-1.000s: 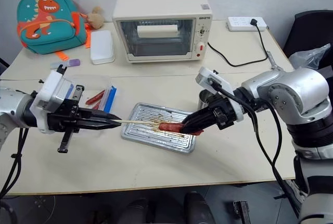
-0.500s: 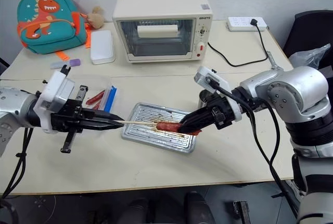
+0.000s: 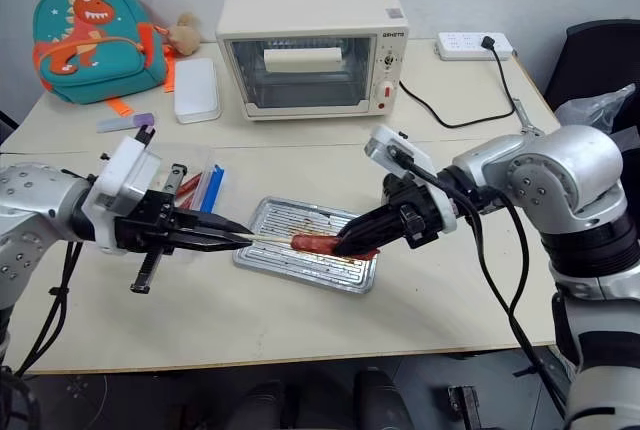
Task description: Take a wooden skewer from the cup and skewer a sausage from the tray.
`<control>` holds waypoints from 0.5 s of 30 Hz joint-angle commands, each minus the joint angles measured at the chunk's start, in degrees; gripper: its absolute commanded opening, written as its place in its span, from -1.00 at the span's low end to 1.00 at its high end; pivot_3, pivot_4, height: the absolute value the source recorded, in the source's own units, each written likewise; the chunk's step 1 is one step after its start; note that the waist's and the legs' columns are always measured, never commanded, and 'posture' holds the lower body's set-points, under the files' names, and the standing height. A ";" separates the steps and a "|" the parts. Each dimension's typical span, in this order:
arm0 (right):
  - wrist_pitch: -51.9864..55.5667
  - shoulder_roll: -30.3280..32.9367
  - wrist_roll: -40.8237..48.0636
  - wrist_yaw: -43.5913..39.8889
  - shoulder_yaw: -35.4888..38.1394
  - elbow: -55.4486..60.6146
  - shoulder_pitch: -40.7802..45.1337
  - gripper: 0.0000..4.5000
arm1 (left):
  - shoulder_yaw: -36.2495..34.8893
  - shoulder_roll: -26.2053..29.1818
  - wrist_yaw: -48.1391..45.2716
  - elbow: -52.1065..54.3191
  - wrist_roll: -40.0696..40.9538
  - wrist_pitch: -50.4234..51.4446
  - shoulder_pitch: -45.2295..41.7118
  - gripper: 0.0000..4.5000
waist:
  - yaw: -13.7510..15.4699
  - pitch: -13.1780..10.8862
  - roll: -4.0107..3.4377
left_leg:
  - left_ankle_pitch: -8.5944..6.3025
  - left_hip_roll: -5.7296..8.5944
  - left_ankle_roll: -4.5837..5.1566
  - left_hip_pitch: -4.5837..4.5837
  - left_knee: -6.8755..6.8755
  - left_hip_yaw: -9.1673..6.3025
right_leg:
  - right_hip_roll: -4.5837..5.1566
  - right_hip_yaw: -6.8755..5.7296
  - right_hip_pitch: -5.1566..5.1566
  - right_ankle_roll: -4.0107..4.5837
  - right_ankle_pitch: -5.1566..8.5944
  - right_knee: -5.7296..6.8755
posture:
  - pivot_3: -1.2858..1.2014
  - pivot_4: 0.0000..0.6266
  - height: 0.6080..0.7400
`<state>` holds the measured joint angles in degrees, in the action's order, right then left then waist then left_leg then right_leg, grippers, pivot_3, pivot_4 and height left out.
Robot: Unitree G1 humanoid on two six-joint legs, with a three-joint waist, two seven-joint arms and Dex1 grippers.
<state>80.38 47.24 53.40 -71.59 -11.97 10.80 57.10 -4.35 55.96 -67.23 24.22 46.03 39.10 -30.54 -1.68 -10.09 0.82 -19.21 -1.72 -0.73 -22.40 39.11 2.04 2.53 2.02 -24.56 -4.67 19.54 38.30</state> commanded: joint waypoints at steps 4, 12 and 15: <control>2.32 -1.68 3.63 1.74 3.94 1.26 2.31 -0.75 | 1.52 -2.09 -0.25 0.60 -1.06 -0.94 -2.52 -1.00 | -0.02 0.00 0.00 | 0.00 0.00 0.00 0.00 0.00 0.00 | 0.00 0.00 0.00 0.00 0.00 0.00 | 0.03 -0.52 1.00; 2.94 -2.06 4.84 3.10 4.45 1.69 2.44 -0.75 | 1.92 -3.20 -0.51 0.33 -1.55 -0.79 -3.06 -1.00 | 0.01 0.00 0.00 | 0.00 0.00 -0.01 0.00 0.01 0.00 | 0.00 0.00 0.00 0.00 0.00 0.01 | 0.03 -0.52 1.00; 2.52 -1.51 4.65 3.04 4.38 1.64 2.25 -0.75 | 1.35 -2.81 -0.61 0.57 -1.40 -0.71 -2.43 -1.00 | -0.02 0.00 0.00 | 0.00 0.00 0.00 0.00 0.01 0.00 | 0.00 0.00 0.00 0.00 0.00 0.01 | 0.03 -0.52 1.00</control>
<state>83.81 45.41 56.59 -68.15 -10.27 10.96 57.80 -2.36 52.81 -67.31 23.75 44.67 38.80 -32.86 -1.70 -10.09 0.83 -19.21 -1.72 -0.73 -22.40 39.12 2.04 2.53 2.02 -24.57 -4.68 19.54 38.31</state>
